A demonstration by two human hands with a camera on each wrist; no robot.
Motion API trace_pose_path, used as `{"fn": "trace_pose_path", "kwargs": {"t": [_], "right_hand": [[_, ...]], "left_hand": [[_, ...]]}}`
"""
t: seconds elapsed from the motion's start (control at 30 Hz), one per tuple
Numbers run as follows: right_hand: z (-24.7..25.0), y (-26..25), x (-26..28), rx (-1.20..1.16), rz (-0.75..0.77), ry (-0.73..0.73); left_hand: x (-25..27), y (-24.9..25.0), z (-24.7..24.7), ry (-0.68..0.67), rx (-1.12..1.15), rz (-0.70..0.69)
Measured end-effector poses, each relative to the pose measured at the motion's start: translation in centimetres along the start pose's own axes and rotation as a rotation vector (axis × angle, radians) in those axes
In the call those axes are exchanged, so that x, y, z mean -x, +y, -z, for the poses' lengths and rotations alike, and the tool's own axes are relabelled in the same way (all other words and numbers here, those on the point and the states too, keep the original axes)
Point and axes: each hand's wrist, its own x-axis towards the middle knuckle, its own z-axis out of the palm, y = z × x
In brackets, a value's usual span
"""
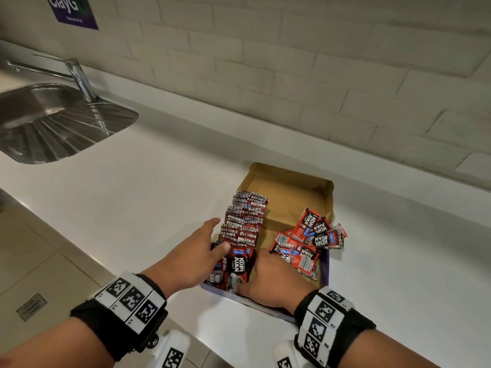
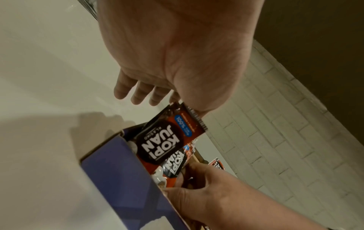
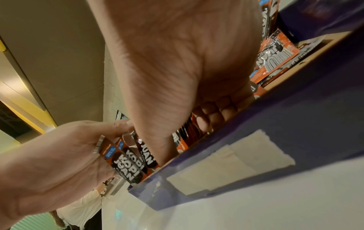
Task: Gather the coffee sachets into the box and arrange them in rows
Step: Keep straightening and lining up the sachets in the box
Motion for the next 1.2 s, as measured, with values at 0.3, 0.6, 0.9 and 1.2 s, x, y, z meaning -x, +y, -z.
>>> {"fn": "trace_pose_path", "kwargs": {"t": [0.3,0.6,0.9,1.2], "right_hand": [[1.4,-0.7,0.7,-0.005,0.052,-0.049],[2.5,1.5,2.3,-0.032,0.014,-0.099],[8.6,8.4,5.4,-0.259,-0.19,0.428],[9.3,14.3,2.6,-0.435,-0.462,0.415]], "left_hand": [[0.0,0.3,-0.1,0.029,0.039,-0.027],[0.5,2.0,0.6,0.127,-0.067,-0.092],[0.4,10.7,-3.6,0.099,-0.164,-0.343],[-8.0,15.7,-10.6,-0.046,-0.159,-0.086]]}}
